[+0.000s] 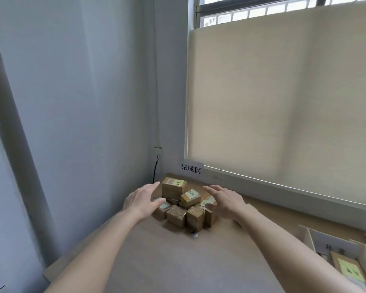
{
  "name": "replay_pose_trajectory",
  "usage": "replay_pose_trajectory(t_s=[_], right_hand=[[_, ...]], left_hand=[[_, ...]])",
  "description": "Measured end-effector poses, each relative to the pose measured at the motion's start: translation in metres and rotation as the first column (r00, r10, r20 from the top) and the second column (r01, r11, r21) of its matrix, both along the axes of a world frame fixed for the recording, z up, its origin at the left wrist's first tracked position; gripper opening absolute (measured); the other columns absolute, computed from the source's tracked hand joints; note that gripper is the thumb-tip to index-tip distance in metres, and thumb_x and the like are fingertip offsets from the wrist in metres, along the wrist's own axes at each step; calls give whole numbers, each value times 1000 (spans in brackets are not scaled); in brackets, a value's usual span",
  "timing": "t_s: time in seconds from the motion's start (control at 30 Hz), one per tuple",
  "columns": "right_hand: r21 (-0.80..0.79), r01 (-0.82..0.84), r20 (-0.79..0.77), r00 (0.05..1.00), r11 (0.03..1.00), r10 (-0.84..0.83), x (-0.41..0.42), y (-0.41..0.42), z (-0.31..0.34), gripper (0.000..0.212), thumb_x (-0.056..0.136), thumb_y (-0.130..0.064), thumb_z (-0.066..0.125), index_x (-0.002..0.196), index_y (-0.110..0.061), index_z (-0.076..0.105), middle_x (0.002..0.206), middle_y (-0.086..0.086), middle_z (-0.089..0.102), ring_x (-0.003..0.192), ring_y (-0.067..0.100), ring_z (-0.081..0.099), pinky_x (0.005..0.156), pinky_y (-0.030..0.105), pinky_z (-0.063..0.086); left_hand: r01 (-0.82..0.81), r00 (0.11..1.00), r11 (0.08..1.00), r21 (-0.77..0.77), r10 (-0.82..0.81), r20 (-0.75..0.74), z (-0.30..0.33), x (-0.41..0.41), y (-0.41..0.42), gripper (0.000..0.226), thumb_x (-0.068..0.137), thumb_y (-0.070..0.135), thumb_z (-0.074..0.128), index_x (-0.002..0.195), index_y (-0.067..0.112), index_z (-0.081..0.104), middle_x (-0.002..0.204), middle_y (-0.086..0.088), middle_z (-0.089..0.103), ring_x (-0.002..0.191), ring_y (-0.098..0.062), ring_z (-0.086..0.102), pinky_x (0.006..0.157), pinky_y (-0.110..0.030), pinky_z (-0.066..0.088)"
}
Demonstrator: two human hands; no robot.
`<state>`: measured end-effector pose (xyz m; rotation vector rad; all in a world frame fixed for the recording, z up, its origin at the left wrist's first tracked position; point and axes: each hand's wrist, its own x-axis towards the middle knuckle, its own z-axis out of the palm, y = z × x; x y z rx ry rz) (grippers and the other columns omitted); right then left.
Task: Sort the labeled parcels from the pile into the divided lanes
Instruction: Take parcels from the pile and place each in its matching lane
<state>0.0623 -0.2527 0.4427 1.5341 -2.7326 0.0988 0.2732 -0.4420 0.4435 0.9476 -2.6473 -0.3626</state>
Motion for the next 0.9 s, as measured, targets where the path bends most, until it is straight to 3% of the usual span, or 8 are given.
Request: replay_pose_trajectory(t_s=[0.2, 0.57, 0.9], right_hand=[[-13, 97, 24, 995, 995, -96, -69, -34, -6, 72, 101, -53, 51, 161, -39, 14, 168, -5, 19, 148, 24, 35, 115, 37, 33], [-1, 256, 38, 966, 967, -255, -184, -51, -17, 70, 102, -53, 46, 162, -36, 12, 167, -8, 21, 147, 22, 35, 112, 40, 39], [45, 432, 88, 896, 901, -435, -260, -57, -88, 67, 104, -50, 43, 162, -34, 14, 169, -4, 17, 150, 21, 30, 115, 36, 31]], left_hand=[[71, 997, 997, -3, -71, 7, -4, -85, -45, 68, 93, 61, 52, 153, 39, 28, 157, 13, 36, 136, -17, 45, 103, -37, 43], [230, 973, 973, 2, -230, -37, -17, -242, -76, 70, 93, 63, 52, 154, 39, 26, 156, 12, 37, 136, -16, 45, 101, -41, 47], [376, 926, 920, 108, -376, -22, -92, -344, -99, 71, 94, 58, 53, 155, 37, 24, 155, 9, 38, 136, -16, 44, 101, -38, 46]])
